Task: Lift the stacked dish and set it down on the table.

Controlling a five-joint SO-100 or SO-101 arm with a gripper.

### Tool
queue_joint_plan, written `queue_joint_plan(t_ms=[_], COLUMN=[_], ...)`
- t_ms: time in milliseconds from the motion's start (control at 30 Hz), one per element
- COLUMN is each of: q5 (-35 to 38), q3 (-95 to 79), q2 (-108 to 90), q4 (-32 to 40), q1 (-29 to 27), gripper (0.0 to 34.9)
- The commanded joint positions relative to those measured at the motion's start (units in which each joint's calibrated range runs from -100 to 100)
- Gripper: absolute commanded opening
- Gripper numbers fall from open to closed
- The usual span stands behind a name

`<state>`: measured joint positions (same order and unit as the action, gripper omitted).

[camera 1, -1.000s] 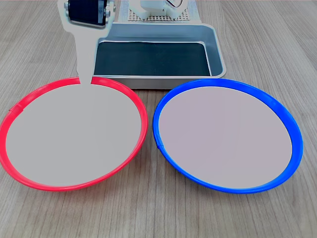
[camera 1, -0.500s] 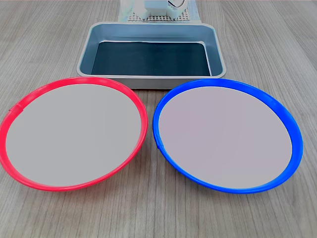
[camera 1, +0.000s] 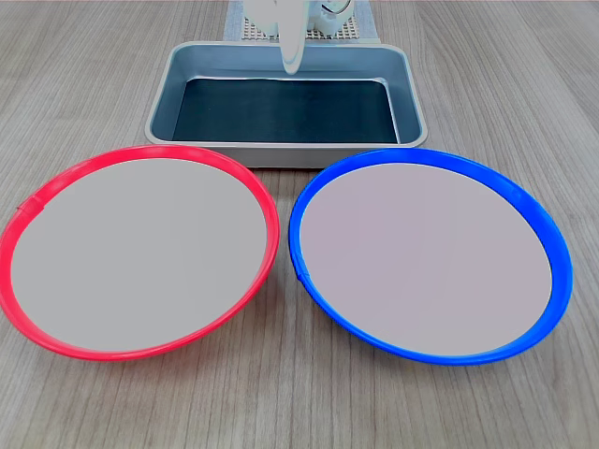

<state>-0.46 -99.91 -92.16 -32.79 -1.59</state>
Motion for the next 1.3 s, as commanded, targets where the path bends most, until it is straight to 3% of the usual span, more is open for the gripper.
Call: queue_joint_plan(t_ms=[0, 133, 1267], q5=[-0.93, -1.90, -2.88], q3=[-0.09, -0.09, -0.09], q2=[-3.66, -6.90, -6.90], q4=[-7.70, -14.63, -14.71], q1=[-1.09, -1.37, -0.52], gripper=[0.0, 0.0, 0.3])
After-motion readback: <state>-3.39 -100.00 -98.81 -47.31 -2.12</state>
